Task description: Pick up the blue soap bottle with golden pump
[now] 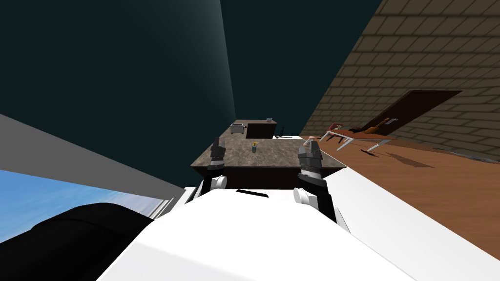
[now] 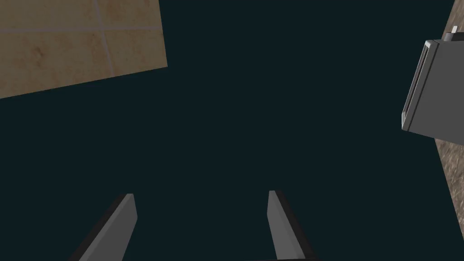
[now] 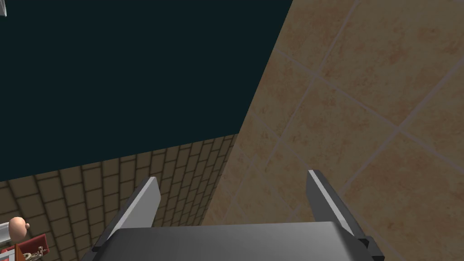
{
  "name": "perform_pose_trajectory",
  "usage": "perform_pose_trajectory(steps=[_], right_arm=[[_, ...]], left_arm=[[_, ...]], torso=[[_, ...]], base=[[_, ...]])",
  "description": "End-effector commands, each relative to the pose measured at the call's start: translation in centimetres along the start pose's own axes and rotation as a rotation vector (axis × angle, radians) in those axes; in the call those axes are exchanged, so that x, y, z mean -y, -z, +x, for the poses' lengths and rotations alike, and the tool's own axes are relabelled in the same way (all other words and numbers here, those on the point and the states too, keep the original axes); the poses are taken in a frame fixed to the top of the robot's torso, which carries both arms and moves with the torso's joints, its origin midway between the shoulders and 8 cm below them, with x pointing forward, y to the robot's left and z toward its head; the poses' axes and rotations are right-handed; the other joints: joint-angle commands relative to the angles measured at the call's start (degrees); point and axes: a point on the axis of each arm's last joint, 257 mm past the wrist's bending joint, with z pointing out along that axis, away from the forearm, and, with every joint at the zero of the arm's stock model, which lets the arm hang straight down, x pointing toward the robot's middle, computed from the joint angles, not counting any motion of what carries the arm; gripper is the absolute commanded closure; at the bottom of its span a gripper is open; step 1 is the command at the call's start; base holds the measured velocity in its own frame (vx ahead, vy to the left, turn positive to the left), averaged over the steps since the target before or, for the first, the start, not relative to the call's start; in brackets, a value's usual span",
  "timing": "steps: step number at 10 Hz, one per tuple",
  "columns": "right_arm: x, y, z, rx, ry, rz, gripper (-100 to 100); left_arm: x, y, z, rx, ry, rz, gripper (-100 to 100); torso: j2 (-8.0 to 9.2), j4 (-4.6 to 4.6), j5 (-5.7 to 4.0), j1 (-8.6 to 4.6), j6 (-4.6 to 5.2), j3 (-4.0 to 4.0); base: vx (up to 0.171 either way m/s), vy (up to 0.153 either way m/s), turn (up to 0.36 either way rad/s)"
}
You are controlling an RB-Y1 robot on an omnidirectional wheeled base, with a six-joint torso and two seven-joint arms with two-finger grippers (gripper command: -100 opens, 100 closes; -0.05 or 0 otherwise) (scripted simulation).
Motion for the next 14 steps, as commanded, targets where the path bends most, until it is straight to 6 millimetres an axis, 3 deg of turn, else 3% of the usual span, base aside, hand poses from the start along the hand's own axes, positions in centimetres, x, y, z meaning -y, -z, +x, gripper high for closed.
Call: perform_pose_trajectory(steps=[1, 7, 14], right_arm=[[0.0, 0.0, 0.0, 0.000, 0.000, 0.000, 0], [0.0, 0.0, 0.0, 0.000, 0.000, 0.000, 0], [0.0, 0.0, 0.0, 0.000, 0.000, 0.000, 0]], left_arm=[[-0.4, 0.1, 0.6, -0.039, -0.020, -0.005, -100], [-3.3, 0.6, 2.9, -0.185, -0.113, -0.043, -100], [-9.6, 1.9, 5.1, -0.382, -0.300, -0.111, -100]], torso=[[0.00, 0.00, 0.00, 0.00, 0.00, 0.00], [0.24, 0.05, 0.07, 0.31, 0.01, 0.14], [0.27, 0.06, 0.07, 0.30, 0.01, 0.16]], base=[[-0.033, 0.018, -0.071], [-0.065, 0.062, -0.106], [-0.091, 0.066, -0.183]])
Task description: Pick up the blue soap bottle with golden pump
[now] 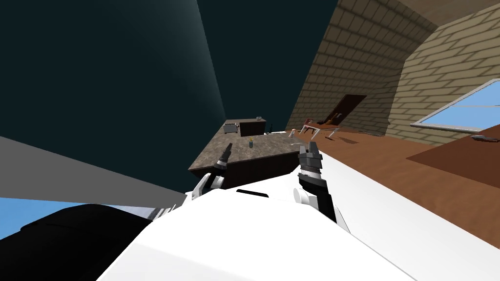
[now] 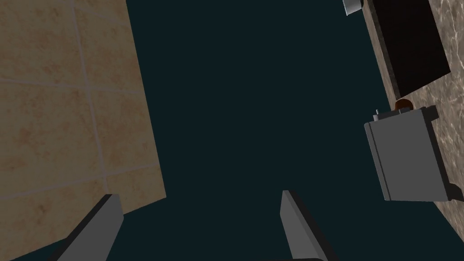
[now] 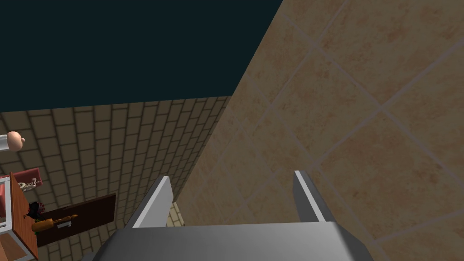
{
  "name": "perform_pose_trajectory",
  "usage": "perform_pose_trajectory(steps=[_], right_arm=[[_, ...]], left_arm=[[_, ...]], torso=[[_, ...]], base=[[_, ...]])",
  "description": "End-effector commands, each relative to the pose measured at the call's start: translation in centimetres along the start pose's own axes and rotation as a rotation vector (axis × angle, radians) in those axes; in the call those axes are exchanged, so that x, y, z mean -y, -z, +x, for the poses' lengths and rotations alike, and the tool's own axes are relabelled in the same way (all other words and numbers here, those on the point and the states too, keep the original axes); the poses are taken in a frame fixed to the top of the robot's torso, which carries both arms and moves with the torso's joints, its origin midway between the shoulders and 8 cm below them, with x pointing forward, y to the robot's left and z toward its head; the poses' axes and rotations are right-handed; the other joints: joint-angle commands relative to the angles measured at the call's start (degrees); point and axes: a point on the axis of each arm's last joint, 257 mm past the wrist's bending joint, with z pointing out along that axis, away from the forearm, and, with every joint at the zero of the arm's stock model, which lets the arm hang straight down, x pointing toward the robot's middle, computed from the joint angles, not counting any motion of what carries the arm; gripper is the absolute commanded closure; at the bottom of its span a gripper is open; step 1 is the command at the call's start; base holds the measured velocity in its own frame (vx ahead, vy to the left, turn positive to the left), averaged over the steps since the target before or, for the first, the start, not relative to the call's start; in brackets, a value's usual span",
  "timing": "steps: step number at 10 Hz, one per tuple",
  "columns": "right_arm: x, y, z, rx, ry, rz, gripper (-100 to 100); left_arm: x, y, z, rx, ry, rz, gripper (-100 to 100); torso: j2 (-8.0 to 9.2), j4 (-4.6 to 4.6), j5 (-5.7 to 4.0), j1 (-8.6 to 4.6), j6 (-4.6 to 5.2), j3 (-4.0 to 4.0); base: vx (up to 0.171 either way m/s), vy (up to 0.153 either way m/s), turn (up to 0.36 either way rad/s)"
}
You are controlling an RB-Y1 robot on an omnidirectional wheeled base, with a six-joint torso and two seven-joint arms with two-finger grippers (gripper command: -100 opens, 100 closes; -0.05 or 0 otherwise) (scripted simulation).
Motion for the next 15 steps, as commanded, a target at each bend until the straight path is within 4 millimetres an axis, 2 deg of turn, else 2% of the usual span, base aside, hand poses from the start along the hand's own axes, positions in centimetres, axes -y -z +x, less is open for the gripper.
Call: perform_pose_trajectory(steps=[1, 4, 7, 8, 12, 15], right_arm=[[0.0, 0.0, 0.0, 0.000, 0.000, 0.000, 0], [0.0, 0.0, 0.0, 0.000, 0.000, 0.000, 0], [0.0, 0.0, 0.0, 0.000, 0.000, 0.000, 0], [0.0, 0.0, 0.0, 0.000, 0.000, 0.000, 0], [0.0, 0.0, 0.0, 0.000, 0.000, 0.000, 0], [0.0, 0.0, 0.0, 0.000, 0.000, 0.000, 0]], left_arm=[[-1.6, -0.3, 0.8, -0.046, -0.055, -0.018, -100], [-5.5, 0.0, 1.9, -0.130, -0.165, -0.070, -100], [-7.9, 0.1, 2.3, -0.183, -0.246, -0.099, -100], [-8.0, 0.2, 2.3, -0.183, -0.246, -0.101, -100], [-12.9, 0.5, 2.0, -0.276, -0.419, -0.157, -100], [-15.6, 0.8, 1.3, -0.318, -0.504, -0.193, -100]], torso=[[0.00, 0.00, 0.00, 0.00, 0.00, 0.00], [-0.03, -0.01, 0.00, 0.00, -0.01, -0.02], [-0.20, -0.04, -0.02, -0.07, -0.04, -0.11], [-0.27, -0.05, -0.03, -0.12, -0.02, -0.15], [-0.34, -0.07, -0.03, -0.11, -0.02, -0.19], [-0.42, -0.09, -0.03, -0.14, -0.05, -0.24]], base=[[-0.063, 0.037, -0.250], [-0.072, 0.041, -0.194], [-0.027, 0.017, -0.130], [-0.005, 0.004, -0.079], [-0.002, 0.007, -0.181], [0.023, 0.001, -0.110]])
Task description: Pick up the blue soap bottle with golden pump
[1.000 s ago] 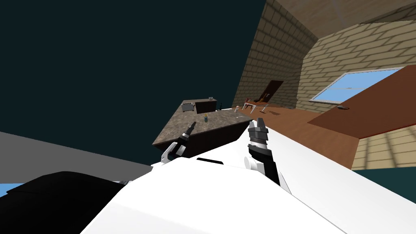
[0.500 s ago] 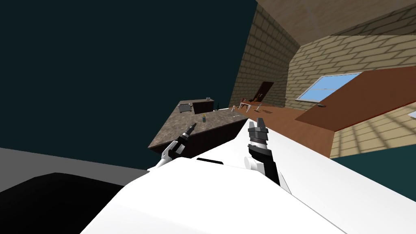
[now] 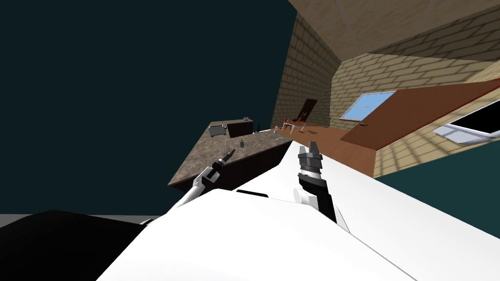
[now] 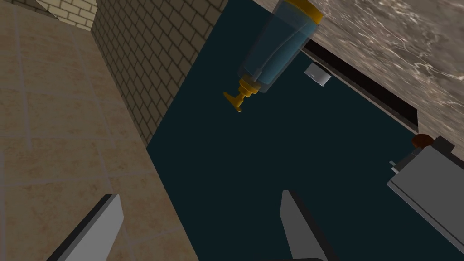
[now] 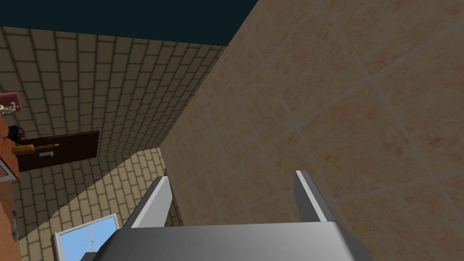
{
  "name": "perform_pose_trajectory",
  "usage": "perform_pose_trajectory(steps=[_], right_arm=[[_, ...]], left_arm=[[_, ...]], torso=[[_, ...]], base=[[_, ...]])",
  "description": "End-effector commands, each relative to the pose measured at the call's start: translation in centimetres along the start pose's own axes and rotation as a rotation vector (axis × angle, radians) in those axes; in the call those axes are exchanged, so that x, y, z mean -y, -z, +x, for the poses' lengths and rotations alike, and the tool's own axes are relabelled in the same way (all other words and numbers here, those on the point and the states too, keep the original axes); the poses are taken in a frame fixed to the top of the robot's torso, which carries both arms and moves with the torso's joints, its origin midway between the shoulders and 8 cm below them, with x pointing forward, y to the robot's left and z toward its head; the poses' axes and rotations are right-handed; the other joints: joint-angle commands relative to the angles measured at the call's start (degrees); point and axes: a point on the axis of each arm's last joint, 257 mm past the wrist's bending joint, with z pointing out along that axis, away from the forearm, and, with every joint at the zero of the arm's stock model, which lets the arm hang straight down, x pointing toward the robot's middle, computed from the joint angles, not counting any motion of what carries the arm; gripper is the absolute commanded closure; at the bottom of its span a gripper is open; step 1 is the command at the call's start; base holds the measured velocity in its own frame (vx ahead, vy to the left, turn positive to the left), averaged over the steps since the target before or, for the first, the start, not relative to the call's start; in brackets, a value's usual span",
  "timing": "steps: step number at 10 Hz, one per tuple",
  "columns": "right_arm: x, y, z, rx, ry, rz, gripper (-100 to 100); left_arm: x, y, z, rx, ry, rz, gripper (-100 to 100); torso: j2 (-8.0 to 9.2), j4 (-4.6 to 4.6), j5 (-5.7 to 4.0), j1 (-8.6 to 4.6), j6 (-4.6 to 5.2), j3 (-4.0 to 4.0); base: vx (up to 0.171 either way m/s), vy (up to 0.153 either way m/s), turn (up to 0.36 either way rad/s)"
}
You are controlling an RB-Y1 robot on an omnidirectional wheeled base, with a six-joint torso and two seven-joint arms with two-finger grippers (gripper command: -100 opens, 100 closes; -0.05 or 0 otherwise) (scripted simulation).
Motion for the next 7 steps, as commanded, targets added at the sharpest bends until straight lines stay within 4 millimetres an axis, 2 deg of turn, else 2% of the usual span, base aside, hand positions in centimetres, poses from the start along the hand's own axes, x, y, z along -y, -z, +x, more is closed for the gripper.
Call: perform_pose_trajectory(steps=[1, 5, 7], right_arm=[[0.0, 0.0, 0.0, 0.000, 0.000, 0.000, 0], [0.0, 0.0, 0.0, 0.000, 0.000, 0.000, 0], [0.0, 0.0, 0.0, 0.000, 0.000, 0.000, 0]], left_arm=[[-1.4, -0.4, 0.3, -0.022, -0.064, -0.015, -100], [-4.2, -0.3, 0.8, -0.062, -0.139, -0.057, -100], [-6.3, -0.5, 0.7, -0.089, -0.209, -0.086, -100]], torso=[[0.00, 0.00, 0.00, 0.00, 0.00, 0.00], [-0.08, -0.02, -0.01, -0.04, 0.00, -0.05], [-0.07, -0.02, -0.01, -0.05, -0.01, -0.04]], base=[[0.042, -0.010, -0.179], [0.039, -0.008, -0.093], [0.057, -0.014, -0.121]])
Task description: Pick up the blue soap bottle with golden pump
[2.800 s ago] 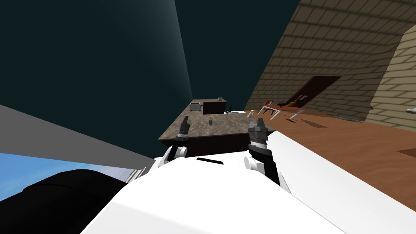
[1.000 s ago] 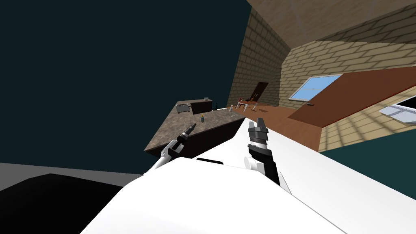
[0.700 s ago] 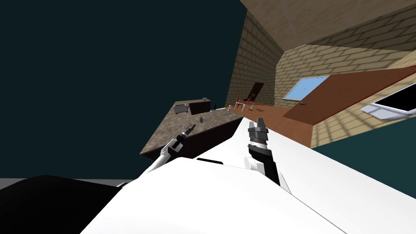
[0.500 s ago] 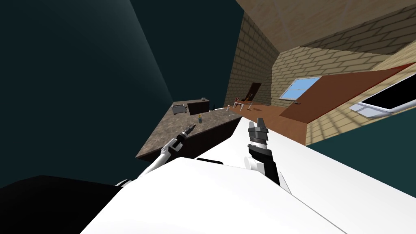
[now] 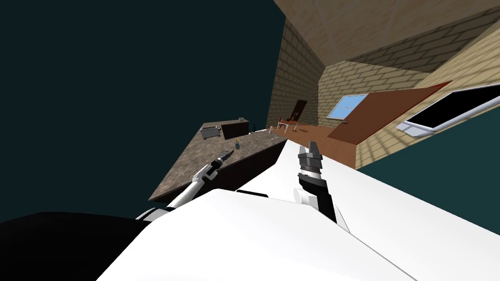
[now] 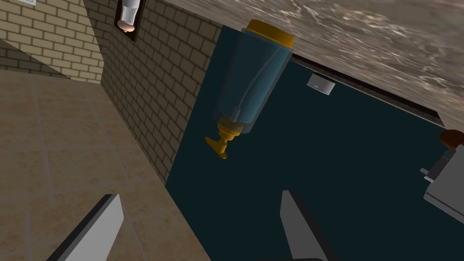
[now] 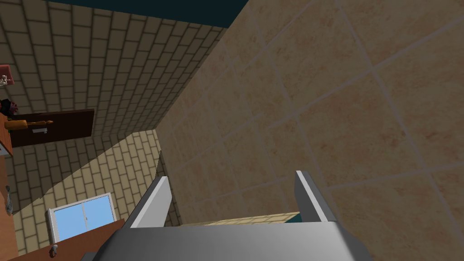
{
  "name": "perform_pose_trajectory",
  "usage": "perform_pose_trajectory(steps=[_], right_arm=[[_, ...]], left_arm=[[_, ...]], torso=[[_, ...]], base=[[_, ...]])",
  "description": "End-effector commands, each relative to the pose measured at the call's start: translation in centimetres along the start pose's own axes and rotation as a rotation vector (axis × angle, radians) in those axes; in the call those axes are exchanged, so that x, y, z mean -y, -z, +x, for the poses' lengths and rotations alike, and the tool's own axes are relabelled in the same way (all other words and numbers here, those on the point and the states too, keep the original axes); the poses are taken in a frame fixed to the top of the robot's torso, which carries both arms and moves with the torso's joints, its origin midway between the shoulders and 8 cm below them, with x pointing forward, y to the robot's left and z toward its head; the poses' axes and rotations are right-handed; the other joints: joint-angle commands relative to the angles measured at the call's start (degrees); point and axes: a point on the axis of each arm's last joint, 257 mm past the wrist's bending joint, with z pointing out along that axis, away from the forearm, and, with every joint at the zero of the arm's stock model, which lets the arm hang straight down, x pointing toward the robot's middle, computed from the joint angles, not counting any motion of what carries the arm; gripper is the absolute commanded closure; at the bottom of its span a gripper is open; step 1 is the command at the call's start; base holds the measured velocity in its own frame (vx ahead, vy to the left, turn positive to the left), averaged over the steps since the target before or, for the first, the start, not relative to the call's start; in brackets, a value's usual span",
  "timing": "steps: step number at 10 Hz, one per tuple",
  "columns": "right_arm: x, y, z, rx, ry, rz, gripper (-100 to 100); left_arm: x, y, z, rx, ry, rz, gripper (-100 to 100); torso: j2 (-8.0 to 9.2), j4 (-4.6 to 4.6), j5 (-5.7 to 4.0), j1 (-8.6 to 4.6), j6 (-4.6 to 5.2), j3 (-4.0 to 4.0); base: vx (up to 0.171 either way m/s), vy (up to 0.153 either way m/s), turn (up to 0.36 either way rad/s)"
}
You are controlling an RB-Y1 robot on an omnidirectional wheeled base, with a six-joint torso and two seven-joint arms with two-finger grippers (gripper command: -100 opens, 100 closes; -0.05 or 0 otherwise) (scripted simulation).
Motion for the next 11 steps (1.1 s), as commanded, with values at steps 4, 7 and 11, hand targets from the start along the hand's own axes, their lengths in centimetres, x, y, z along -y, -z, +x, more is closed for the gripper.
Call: perform_pose_trajectory(steps=[4, 7, 11], right_arm=[[0.0, 0.0, 0.0, 0.000, 0.000, 0.000, 0], [0.0, 0.0, 0.0, 0.000, 0.000, 0.000, 0], [0.0, 0.0, 0.0, 0.000, 0.000, 0.000, 0]], left_arm=[[-3.9, -0.5, 0.3, -0.049, -0.133, -0.058, -100], [-5.9, -0.9, -0.1, -0.067, -0.201, -0.085, -100], [-5.5, -2.2, -0.5, -0.056, -0.207, -0.062, -100]], torso=[[-0.14, -0.03, -0.01, -0.06, -0.01, -0.08], [-0.25, -0.05, -0.01, -0.02, -0.01, -0.14], [0.22, 0.03, 0.00, -0.01, -0.04, 0.11]], base=[[0.094, -0.018, -0.112], [0.127, -0.011, -0.101], [0.024, -0.010, 0.012]])
